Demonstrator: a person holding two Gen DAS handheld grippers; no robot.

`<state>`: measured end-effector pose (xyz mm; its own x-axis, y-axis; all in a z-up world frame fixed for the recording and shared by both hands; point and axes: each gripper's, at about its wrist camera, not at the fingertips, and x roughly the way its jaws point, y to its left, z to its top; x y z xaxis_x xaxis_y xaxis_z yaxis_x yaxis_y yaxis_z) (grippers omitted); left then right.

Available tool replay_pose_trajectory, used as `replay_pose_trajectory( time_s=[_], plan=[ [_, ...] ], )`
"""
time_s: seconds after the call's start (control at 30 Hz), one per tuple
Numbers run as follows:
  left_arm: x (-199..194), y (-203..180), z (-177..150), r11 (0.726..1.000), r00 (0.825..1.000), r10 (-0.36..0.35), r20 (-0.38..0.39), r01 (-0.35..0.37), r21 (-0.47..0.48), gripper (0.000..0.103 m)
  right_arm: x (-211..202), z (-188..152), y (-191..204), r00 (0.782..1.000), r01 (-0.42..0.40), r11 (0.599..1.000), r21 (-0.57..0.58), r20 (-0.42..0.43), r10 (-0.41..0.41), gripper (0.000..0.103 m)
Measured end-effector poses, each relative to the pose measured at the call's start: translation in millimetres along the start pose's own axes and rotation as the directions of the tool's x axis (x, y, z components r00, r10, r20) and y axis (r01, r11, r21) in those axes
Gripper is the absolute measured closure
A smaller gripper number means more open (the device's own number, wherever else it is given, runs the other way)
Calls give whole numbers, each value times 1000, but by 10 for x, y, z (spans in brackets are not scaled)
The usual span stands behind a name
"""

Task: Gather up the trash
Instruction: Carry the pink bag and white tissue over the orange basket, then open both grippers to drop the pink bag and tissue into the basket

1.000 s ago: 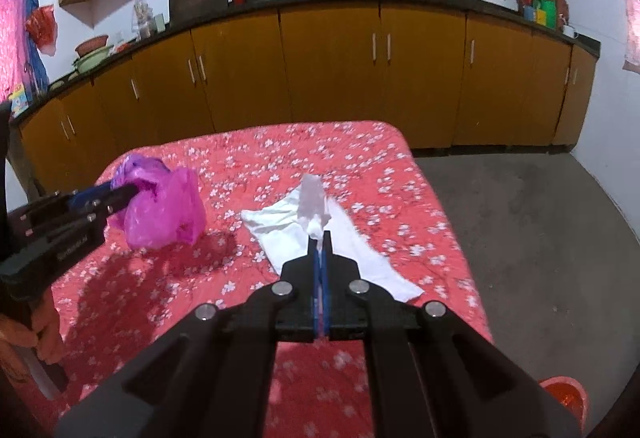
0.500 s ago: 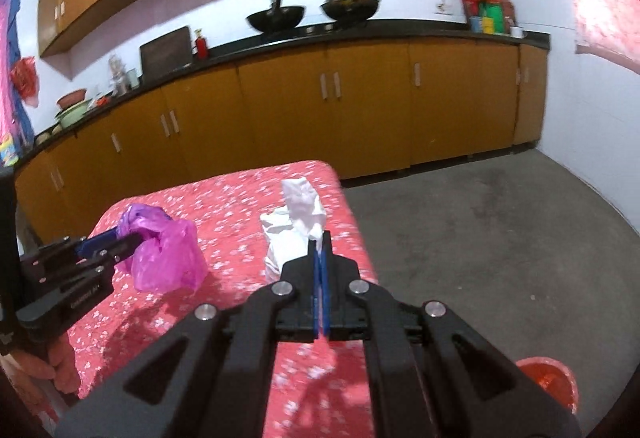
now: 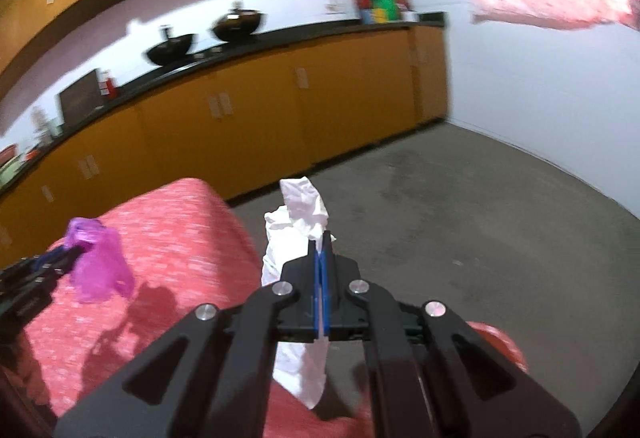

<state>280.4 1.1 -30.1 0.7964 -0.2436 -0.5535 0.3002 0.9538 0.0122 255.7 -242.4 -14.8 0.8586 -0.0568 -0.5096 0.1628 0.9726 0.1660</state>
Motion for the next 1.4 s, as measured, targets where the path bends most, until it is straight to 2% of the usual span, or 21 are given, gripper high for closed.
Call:
replay_pose_trajectory(
  time_s=[0.17, 0.27, 0.5, 0.7, 0.83, 1.2, 1.4],
  plan=[
    [129, -560, -49, 995, 996, -93, -15, 93, 35, 74, -31, -187, -635, 990, 139, 989, 50, -20, -138, 100],
    [236, -935, -143, 987, 987, -152, -42, 154, 48, 74, -45, -339, -982, 977, 211, 975, 70, -44, -208, 100],
    [446, -1682, -465, 965, 966, -230, -120, 242, 97, 73, -46, -662, -1462, 956, 288, 951, 111, -99, -278, 100],
    [666, -2015, -714, 955, 950, -248, -192, 273, 117, 72, 72, -936, -1721, 951, 283, 948, 145, -169, -258, 100],
    [817, -2131, -850, 951, 941, -242, -235, 278, 135, 72, 157, -1071, -1734, 949, 271, 952, 139, -206, -240, 100],
    [1085, -2483, -996, 933, 922, -250, -294, 311, 182, 70, 272, -1180, -1783, 943, 259, 953, 158, -253, -215, 100],
    [1109, -2576, -1030, 930, 922, -252, -293, 314, 190, 67, 302, -1152, -1834, 943, 255, 952, 171, -262, -206, 97]
  ],
)
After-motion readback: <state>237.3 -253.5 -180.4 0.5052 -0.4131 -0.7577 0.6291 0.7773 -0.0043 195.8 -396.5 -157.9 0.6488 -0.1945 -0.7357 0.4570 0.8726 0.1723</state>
